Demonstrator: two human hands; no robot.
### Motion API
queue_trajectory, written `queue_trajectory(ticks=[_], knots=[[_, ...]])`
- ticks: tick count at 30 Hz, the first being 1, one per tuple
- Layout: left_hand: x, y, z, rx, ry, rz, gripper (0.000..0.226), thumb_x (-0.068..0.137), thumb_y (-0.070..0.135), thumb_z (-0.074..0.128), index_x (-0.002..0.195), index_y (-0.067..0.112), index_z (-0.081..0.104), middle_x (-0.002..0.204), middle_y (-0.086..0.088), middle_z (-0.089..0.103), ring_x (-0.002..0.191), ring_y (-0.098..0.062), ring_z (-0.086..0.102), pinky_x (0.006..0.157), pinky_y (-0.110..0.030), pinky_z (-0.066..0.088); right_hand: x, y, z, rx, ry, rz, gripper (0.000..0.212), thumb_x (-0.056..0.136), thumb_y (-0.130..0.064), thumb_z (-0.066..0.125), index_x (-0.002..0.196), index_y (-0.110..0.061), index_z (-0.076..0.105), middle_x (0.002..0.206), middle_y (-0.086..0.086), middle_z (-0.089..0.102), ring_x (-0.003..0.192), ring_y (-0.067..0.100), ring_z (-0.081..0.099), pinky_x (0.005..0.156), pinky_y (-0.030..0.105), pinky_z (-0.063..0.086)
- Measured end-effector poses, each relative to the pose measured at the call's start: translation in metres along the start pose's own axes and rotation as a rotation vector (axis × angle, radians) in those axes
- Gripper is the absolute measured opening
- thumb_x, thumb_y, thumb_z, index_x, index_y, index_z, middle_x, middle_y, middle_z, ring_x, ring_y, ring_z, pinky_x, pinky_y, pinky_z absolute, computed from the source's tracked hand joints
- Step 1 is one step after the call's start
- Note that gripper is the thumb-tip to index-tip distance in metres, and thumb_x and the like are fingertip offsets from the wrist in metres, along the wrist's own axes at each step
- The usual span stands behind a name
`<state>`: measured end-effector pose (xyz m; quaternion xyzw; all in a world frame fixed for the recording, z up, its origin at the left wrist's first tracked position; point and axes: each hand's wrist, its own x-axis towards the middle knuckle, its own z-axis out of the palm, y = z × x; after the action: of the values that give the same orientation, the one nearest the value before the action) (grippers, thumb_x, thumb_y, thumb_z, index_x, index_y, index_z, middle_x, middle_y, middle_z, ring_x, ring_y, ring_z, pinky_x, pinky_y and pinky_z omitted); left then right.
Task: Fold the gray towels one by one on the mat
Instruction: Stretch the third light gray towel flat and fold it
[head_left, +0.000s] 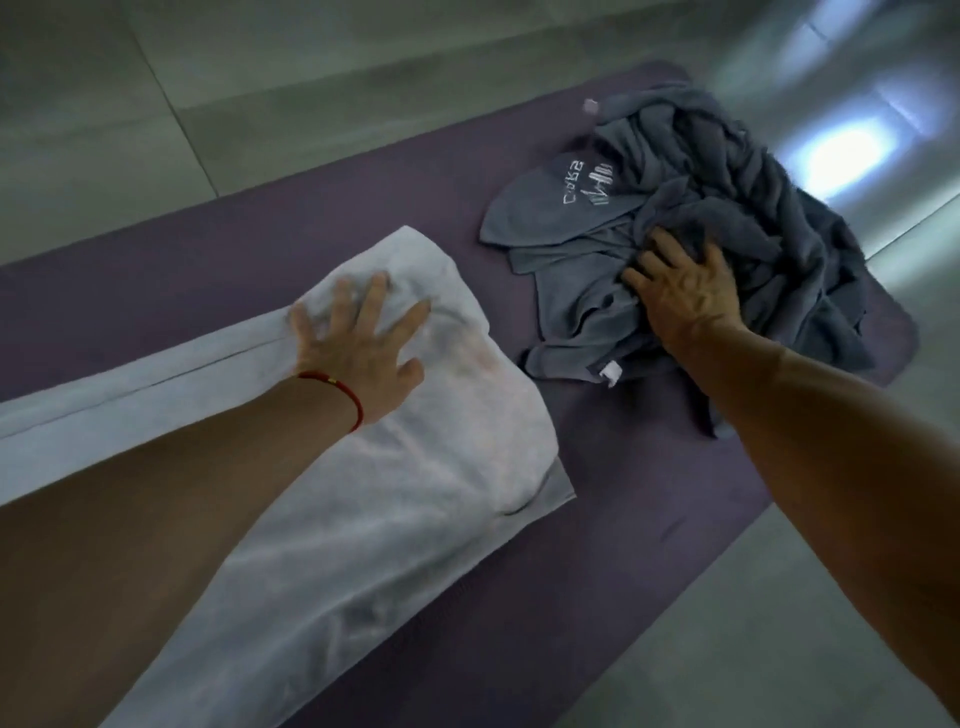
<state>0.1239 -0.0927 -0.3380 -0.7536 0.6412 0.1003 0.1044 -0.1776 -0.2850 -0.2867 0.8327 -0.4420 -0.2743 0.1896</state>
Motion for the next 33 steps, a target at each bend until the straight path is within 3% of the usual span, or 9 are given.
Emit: queue_trajectory(ticks=[4,8,12,17,19,22,25,28,33], knots=[[0.002,-0.003,0.001,-0.018,-0.065,0.003,0.066,0.097,0.066,0.018,0.15,0.052,-0.019,0.162,0.003,-0.029,0.151,-0.035,-0.02,0.111,-0.072,0.014,-0.004,-0.001,0.0,0.014,-0.052,0.045,0.049,0.103,-0.031,0.036,0.152,-0.03,0.032,0.165,-0.008,0.021,0.155,0.019,-0.007,0.119,0.06,0.005],[0.004,-0.003,0.001,-0.011,-0.096,0.006,0.067,0.096,0.068,0.017,0.148,0.053,-0.023,0.162,0.003,-0.032,0.15,-0.035,-0.022,0.111,-0.073,0.013,-0.031,-0.04,-0.018,0.129,0.354,-0.062,0.047,0.082,-0.023,0.059,0.128,-0.01,0.057,0.145,0.013,0.048,0.138,0.035,0.039,0.11,0.072,0.022],[0.003,-0.003,0.003,-0.018,-0.085,0.013,0.067,0.096,0.069,0.015,0.148,0.053,-0.024,0.162,0.003,-0.032,0.151,-0.035,-0.022,0.111,-0.073,0.013,-0.058,-0.084,0.003,0.063,0.33,-0.388,0.061,0.096,-0.042,0.037,0.153,-0.02,0.036,0.16,0.008,0.036,0.144,0.033,0.037,0.114,0.074,0.01],[0.004,-0.006,-0.001,-0.04,-0.121,0.022,0.066,0.097,0.067,0.02,0.15,0.054,-0.018,0.163,0.004,-0.029,0.151,-0.033,-0.021,0.112,-0.073,0.012,-0.051,-0.03,0.032,0.085,0.094,-0.146,0.064,0.099,-0.035,0.016,0.156,-0.012,0.034,0.16,0.002,0.038,0.151,0.022,0.027,0.12,0.064,0.001],[0.005,-0.004,-0.006,-0.08,-0.108,0.018,0.063,0.099,0.061,0.029,0.153,0.052,-0.001,0.165,0.003,-0.015,0.152,-0.034,-0.01,0.11,-0.073,0.017,-0.046,-0.032,0.027,0.097,0.111,-0.144,0.058,0.101,-0.031,0.022,0.153,-0.012,0.04,0.157,0.002,0.042,0.15,0.023,0.027,0.121,0.063,-0.001],[0.007,-0.005,-0.017,-0.204,0.127,-0.034,0.048,0.098,0.045,0.042,0.144,0.031,0.037,0.154,-0.006,0.026,0.138,-0.035,0.033,0.103,-0.07,0.032,-0.053,-0.065,-0.006,0.284,0.321,-0.095,0.048,0.093,-0.031,0.039,0.129,-0.009,0.061,0.134,0.007,0.06,0.132,0.03,0.046,0.116,0.059,0.021],[0.022,-0.011,-0.023,-0.237,0.315,-0.198,0.038,0.102,0.032,0.042,0.134,0.011,0.046,0.134,-0.017,0.047,0.118,-0.038,0.048,0.097,-0.061,0.04,-0.084,-0.12,-0.031,0.542,0.392,0.118,0.039,0.091,-0.038,0.044,0.116,-0.014,0.063,0.113,0.005,0.064,0.107,0.029,0.055,0.094,0.049,0.038],[0.046,-0.012,-0.032,-0.315,0.229,-0.284,0.042,0.106,0.03,0.038,0.138,0.005,0.044,0.136,-0.022,0.049,0.125,-0.04,0.045,0.1,-0.056,0.039,-0.115,-0.167,-0.031,0.88,0.238,0.368,0.04,0.095,-0.045,0.05,0.116,-0.012,0.057,0.115,0.008,0.058,0.107,0.03,0.053,0.087,0.05,0.046],[0.083,-0.018,-0.049,-0.452,0.001,-0.321,0.063,0.097,0.058,0.046,0.139,0.01,0.049,0.144,-0.02,0.045,0.134,-0.038,0.042,0.108,-0.052,0.036,-0.144,-0.178,-0.012,1.09,0.213,0.391,0.043,0.092,-0.05,0.063,0.107,-0.01,0.059,0.109,0.011,0.053,0.1,0.028,0.049,0.087,0.046,0.048]])
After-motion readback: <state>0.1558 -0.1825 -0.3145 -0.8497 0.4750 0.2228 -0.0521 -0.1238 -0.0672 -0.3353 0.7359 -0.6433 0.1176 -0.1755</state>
